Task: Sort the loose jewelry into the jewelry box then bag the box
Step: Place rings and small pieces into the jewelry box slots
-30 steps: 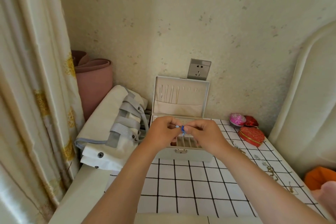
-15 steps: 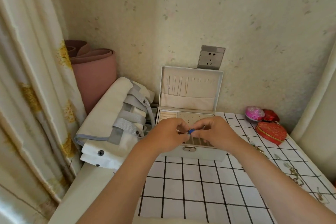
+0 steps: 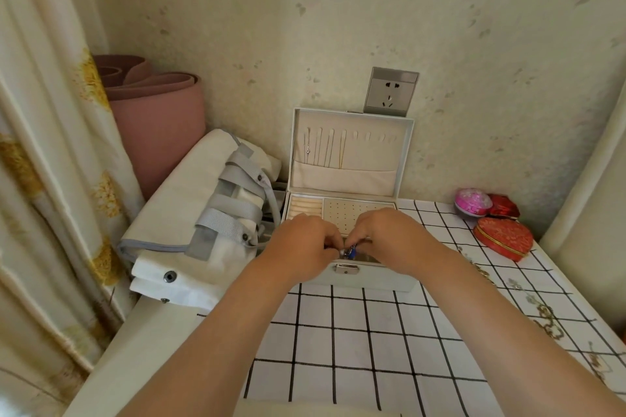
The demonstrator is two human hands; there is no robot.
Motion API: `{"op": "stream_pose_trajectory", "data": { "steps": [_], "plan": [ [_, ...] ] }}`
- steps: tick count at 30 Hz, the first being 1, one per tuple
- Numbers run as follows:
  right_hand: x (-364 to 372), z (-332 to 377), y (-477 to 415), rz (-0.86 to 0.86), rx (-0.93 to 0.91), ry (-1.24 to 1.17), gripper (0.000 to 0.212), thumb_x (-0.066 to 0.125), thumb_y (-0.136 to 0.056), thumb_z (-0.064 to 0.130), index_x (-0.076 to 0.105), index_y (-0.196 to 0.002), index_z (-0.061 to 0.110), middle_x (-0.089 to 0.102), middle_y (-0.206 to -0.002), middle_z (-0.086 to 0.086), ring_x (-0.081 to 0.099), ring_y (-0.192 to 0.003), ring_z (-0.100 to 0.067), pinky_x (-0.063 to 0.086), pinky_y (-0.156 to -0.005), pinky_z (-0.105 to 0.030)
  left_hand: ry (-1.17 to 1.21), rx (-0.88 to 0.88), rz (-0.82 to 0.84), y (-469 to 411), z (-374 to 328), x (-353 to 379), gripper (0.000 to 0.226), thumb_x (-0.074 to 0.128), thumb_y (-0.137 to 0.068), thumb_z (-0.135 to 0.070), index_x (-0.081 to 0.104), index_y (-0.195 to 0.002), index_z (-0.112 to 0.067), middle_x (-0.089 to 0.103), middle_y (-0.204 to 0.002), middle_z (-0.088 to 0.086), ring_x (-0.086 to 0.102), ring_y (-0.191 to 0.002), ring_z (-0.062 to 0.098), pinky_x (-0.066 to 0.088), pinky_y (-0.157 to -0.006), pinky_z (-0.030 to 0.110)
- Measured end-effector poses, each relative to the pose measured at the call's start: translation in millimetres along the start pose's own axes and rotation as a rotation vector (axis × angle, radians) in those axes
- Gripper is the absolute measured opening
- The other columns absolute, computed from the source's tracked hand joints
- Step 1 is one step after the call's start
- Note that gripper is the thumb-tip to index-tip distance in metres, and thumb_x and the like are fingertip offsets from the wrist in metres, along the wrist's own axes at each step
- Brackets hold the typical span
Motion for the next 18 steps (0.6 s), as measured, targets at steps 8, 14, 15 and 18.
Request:
{"op": "stream_pose_trajectory", "data": {
  "steps": [8, 14, 15, 18],
  "plan": [
    [2.7, 2.8, 1.2, -0.054, 0.03, -0.067, 0.019, 0.066, -0.093, 0.02, 0.078, -0.093, 0.035, 0.064, -0.097, 0.007, 0.061, -0.087, -0.014, 0.053, -0.078, -0.039, 0.002, 0.028, 0.001, 2.9, -2.7, -2.4, 0.015, 0.064, -0.089, -0.029, 0.077, -0.096, -0.033, 0.064, -0.09, -0.013, 0.055, -0.09, 0.008, 0.052, -0.082, 0.031],
    [-1.3, -2.2, 6.3, -0.124, 0.117, -0.01, 0.007, 0.069, -0.088, 0.031, 0.075, -0.087, 0.035, 0.067, -0.097, 0.016, 0.058, -0.093, -0.006, 0.05, -0.079, -0.031, 0.0, -0.012, -0.047, 4.0, 0.8, -8.6, 0.014, 0.063, -0.09, -0.025, 0.074, -0.099, -0.027, 0.065, -0.096, -0.011, 0.058, -0.094, 0.008, 0.052, -0.084, 0.031],
    [0.8, -0.9, 6.1, -0.114, 0.092, 0.02, 0.012, 0.066, -0.089, 0.03, 0.076, -0.089, 0.036, 0.064, -0.101, 0.017, 0.055, -0.098, -0.007, 0.049, -0.081, -0.032, 0.003, -0.011, -0.041, 3.8, 1.0, -7.1, 0.014, 0.063, -0.09, -0.025, 0.074, -0.099, -0.027, 0.066, -0.096, -0.011, 0.058, -0.093, 0.008, 0.053, -0.084, 0.033],
    [4.1, -4.3, 6.3, -0.091, 0.074, -0.004, 0.02, 0.063, -0.089, 0.027, 0.077, -0.097, 0.04, 0.056, -0.107, 0.018, 0.049, -0.104, -0.008, 0.046, -0.085, -0.032, -0.003, 0.022, -0.031, 3.4, -2.9, -4.0, 0.015, 0.063, -0.09, -0.026, 0.074, -0.1, -0.029, 0.063, -0.091, -0.012, 0.058, -0.091, 0.009, 0.054, -0.083, 0.036]
  ]
}}
Point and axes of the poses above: each hand's wrist, its own y-axis away from the middle knuckle, its own x-axis out of the palm, z = x × y, the point moved 8 cm from there along -y, towards the middle knuckle
